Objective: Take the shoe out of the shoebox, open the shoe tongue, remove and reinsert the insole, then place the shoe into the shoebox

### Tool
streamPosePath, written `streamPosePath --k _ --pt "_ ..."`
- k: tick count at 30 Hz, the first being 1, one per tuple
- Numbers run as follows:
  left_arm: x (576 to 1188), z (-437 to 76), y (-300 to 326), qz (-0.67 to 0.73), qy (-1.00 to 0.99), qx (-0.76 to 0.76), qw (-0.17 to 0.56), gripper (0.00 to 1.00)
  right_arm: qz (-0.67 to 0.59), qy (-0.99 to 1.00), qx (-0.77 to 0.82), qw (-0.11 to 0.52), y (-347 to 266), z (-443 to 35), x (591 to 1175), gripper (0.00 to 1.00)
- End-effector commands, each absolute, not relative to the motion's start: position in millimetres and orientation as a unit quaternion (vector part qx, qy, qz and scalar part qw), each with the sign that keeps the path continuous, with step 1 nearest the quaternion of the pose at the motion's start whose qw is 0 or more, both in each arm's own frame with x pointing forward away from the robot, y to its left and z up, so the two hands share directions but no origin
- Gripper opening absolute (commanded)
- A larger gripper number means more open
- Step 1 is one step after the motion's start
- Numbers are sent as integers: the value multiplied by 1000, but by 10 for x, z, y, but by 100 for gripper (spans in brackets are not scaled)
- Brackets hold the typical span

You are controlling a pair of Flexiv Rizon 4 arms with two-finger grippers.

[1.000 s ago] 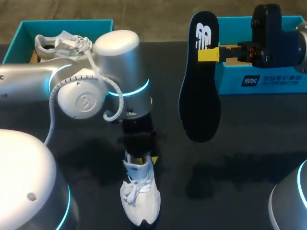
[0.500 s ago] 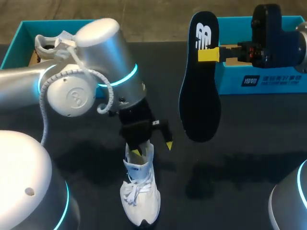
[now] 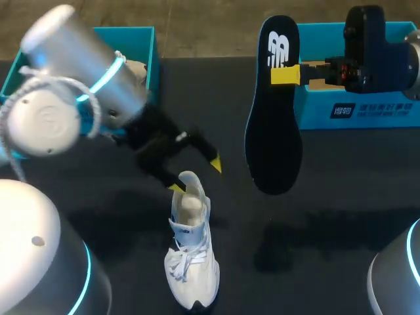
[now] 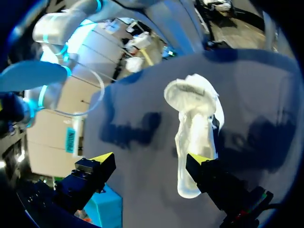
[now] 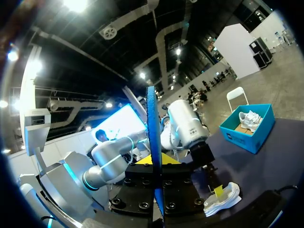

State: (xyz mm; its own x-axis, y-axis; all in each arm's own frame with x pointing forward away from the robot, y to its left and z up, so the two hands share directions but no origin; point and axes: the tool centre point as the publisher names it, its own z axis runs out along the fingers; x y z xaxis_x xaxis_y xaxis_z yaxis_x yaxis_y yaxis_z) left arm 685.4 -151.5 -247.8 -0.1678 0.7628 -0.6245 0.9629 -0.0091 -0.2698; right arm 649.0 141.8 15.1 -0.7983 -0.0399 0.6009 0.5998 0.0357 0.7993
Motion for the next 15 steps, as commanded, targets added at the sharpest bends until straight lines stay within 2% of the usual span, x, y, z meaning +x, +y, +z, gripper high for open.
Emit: streamPosePath --k 1,13,15 --pt "6805 -2413 -1307 -393 669 591 222 100 -662 -678 -207 241 1430 145 6495 0" --pt "6805 -2413 -1307 -393 669 591 222 100 -662 -678 -207 241 1430 145 6495 0" --pt "6856 -2384 -1317 -394 658 590 253 100 -662 -678 -207 241 1430 145 6495 0"
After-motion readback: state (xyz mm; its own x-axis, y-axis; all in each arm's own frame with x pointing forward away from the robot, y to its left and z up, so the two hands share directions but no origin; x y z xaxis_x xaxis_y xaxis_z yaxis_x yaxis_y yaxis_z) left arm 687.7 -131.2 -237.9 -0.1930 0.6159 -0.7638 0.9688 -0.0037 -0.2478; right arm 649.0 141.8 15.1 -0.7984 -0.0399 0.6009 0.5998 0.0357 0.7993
